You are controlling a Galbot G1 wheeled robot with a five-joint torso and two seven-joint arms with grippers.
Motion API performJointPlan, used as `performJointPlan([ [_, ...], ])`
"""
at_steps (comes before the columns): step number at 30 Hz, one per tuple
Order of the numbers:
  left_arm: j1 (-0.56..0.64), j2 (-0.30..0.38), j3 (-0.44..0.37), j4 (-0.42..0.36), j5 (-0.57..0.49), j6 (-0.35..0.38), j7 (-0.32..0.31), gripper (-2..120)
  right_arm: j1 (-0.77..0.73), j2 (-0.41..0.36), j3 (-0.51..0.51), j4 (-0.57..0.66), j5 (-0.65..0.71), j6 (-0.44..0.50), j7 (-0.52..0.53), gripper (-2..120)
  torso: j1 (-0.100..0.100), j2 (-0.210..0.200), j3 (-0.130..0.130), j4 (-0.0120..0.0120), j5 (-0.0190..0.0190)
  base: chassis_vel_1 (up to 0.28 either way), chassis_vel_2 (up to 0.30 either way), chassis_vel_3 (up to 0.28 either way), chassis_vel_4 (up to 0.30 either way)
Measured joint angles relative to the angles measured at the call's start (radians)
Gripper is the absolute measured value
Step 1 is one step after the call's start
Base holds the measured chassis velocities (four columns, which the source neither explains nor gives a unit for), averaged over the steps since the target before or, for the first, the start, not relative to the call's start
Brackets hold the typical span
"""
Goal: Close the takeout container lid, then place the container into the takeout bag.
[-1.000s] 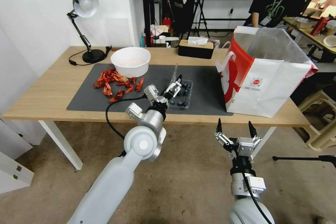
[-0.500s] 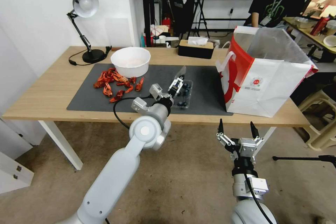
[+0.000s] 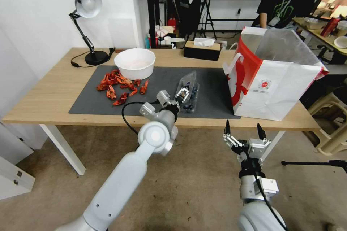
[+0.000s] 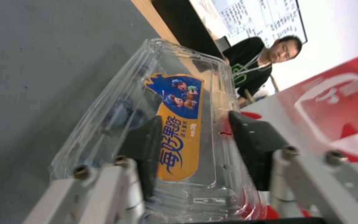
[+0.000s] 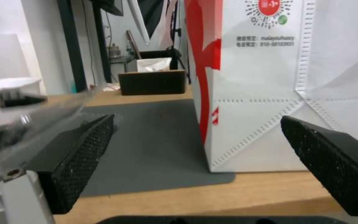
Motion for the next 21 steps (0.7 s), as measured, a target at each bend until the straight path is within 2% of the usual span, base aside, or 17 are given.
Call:
performJointPlan([
  [1,0.000,0.000,0.000,0.000,0.000,0.000,0.000,39,0.000,0.000,0.000,0.000,0.000,0.000,0.000,100,0.000,0.000,0.000,0.0000,0.0000,0.000,0.000,0.000,0.000],
  [4,-0.009,0.001,0.028,0.023,0.041,0.001,0.005,25,0.034,-0.028,0.005,0.033,0.116,-0.078,0.016,100,0.000,0.000,0.000,-0.0003,-0.0001,0.000,0.000,0.000,0.000],
  [5,-0.009,0.001,0.028,0.023,0.041,0.001,0.005,25,0.034,-0.028,0.005,0.033,0.116,-0.078,0.016,100,0.000,0.000,0.000,-0.0003,-0.0001,0.000,0.000,0.000,0.000],
  [7,-0.011,0.004,0.041,0.032,0.066,0.001,0.006,15,0.055,-0.045,0.005,0.047,0.185,-0.120,0.026,100,0.000,0.000,0.000,-0.0001,0.0000,0.000,0.000,0.000,0.000],
  [9,-0.012,0.006,0.045,0.033,0.072,0.001,0.007,11,0.063,-0.050,0.005,0.052,0.213,-0.135,0.030,100,0.000,0.000,0.000,-0.0001,0.0000,0.000,0.000,0.000,0.000],
  [11,-0.013,0.010,0.052,0.035,0.088,0.001,0.010,1,0.088,-0.071,0.006,0.070,0.317,-0.184,0.043,100,0.000,0.000,0.000,-0.0001,0.0000,0.000,0.000,0.000,0.000],
  [13,-0.013,0.012,0.055,0.035,0.095,0.001,0.011,0,0.100,-0.081,0.006,0.078,0.364,-0.204,0.049,100,0.000,0.000,0.000,-0.0001,0.0000,0.000,0.000,0.000,0.000],
  [16,-0.014,0.019,0.066,0.037,0.120,0.002,0.014,0,0.168,-0.118,0.009,0.096,0.559,-0.282,0.078,100,0.000,0.000,0.000,-0.0001,0.0000,0.000,0.000,0.000,0.000],
  [17,-0.014,0.019,0.066,0.037,0.120,0.002,0.014,0,0.168,-0.118,0.009,0.096,0.559,-0.282,0.078,100,0.000,0.000,0.000,-0.0001,0.0000,0.000,0.000,0.000,0.000],
  [20,-0.017,0.021,0.078,0.042,0.130,0.005,0.015,0,0.262,-0.152,0.008,0.070,0.723,-0.332,0.116,100,0.000,0.000,0.000,-0.0001,0.0002,0.000,0.000,0.000,0.000],
  [21,-0.017,0.021,0.078,0.042,0.130,0.005,0.015,0,0.262,-0.152,0.008,0.070,0.723,-0.332,0.116,100,0.000,0.000,0.000,-0.0001,0.0002,0.000,0.000,0.000,0.000],
])
